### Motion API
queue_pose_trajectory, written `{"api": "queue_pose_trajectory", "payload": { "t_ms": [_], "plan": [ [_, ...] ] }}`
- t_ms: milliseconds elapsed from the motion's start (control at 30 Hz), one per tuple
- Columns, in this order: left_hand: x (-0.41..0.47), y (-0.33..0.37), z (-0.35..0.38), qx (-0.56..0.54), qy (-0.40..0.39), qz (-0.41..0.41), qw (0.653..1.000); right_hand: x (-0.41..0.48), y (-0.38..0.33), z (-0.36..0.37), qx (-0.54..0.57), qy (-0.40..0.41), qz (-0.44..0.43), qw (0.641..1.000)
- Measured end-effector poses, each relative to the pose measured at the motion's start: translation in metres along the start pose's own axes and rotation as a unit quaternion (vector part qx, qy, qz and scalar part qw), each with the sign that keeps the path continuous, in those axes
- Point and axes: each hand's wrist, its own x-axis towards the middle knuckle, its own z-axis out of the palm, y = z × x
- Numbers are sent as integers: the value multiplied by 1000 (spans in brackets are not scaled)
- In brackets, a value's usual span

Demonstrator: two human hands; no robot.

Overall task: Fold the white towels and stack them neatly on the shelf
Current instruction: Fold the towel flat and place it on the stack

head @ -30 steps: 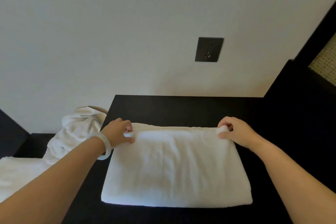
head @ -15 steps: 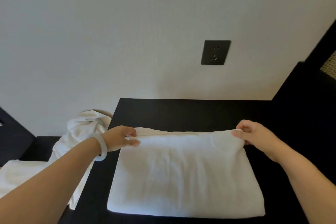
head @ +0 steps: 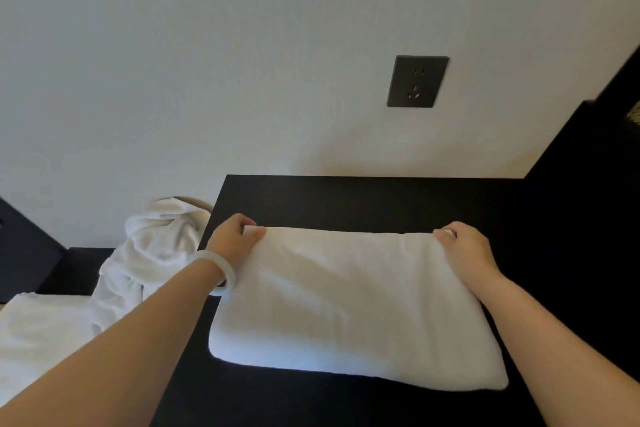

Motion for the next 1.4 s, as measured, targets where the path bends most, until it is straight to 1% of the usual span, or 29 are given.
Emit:
{"api": "queue_pose_trajectory", "payload": {
  "t_ms": [67, 100, 200, 233, 267, 300, 333, 367, 400, 433, 467, 500, 533, 567, 600, 633, 667, 700, 733, 767, 800, 833, 867, 1000, 1067, 1167, 1267, 1333, 1400],
  "plan": [
    [-2, 4, 0, 8, 10, 39, 999, -1, 3, 0, 10, 28, -13, 999],
    [-3, 6, 2, 15, 13, 45, 999, -2, 5, 1, 12, 40, -7, 999],
    [-5, 7, 11, 22, 20, 17, 999, -8, 9, 7, -47, 63, 21, 997],
    [-5, 8, 12, 19, 25, 4, 1000, -8, 6, 5, -96, 71, 16, 993],
    [-4, 9, 12, 17, 27, -6, 999, -8, 1, 4, -166, 81, -5, 983],
    [-3, 9, 13, 17, 26, -12, 999, -8, -5, 2, -235, 97, -44, 966],
    [-3, 9, 12, 21, 25, -16, 999, -9, -11, 4, -282, 114, -105, 947],
    [-3, 9, 12, 25, 24, -20, 999, -13, -17, 8, -292, 113, -169, 935],
    [-4, 10, 12, 31, 23, -23, 999, -20, -23, 17, -285, 96, -230, 926],
    [-6, 11, 11, 35, 21, -29, 999, -28, -25, 29, -289, 61, -273, 916],
    [-8, 12, 9, 37, 19, -37, 998, -36, -25, 41, -311, 8, -281, 908],
    [-10, 11, 7, 29, 16, -46, 998, -43, -25, 50, -333, -44, -252, 908],
    [-11, 10, 4, 14, 16, -56, 998, -45, -27, 55, -350, -75, -207, 910],
    [-14, 6, 0, -10, 14, -67, 998, -46, -34, 56, -375, -89, -168, 907],
    [-18, 2, -3, -42, 8, -80, 996, -48, -42, 57, -403, -85, -149, 899],
    [-22, -4, -6, -82, 0, -94, 992, -52, -53, 57, -425, -70, -155, 889],
    [-28, -9, -9, -124, -11, -109, 986, -59, -64, 61, -426, -58, -190, 883],
    [-36, -14, -11, -158, -22, -122, 980, -70, -77, 68, -396, -62, -241, 884],
    [-44, -17, -14, -182, -32, -129, 974, -83, -90, 77, -353, -89, -298, 883],
    [-52, -18, -17, -203, -40, -132, 969, -97, -101, 89, -322, -130, -353, 868],
    [-60, -20, -19, -224, -45, -132, 965, -109, -109, 104, -310, -168, -401, 846],
    [-67, -21, -22, -243, -47, -132, 960, -116, -116, 120, -310, -194, -429, 826],
    [-75, -22, -24, -254, -48, -131, 957, -116, -120, 134, -314, -200, -435, 820],
    [-105, -36, -33, -251, -28, -136, 958, -104, -123, 162, -333, -163, -389, 843],
    [-119, -46, -34, -259, -28, -133, 956, -103, -124, 165, -337, -157, -384, 845],
    [-134, -57, -30, -197, -39, -99, 975, -106, -126, 163, -336, -161, -382, 846],
    [-139, -56, -24, -125, -78, -59, 987, -103, -126, 161, -337, -180, -375, 845],
    [-137, -57, -24, -91, -102, -34, 990, -97, -132, 161, -327, -206, -352, 853],
    [-137, -59, -26, -128, -101, -16, 987, -92, -139, 164, -321, -215, -328, 862]
  ]
}}
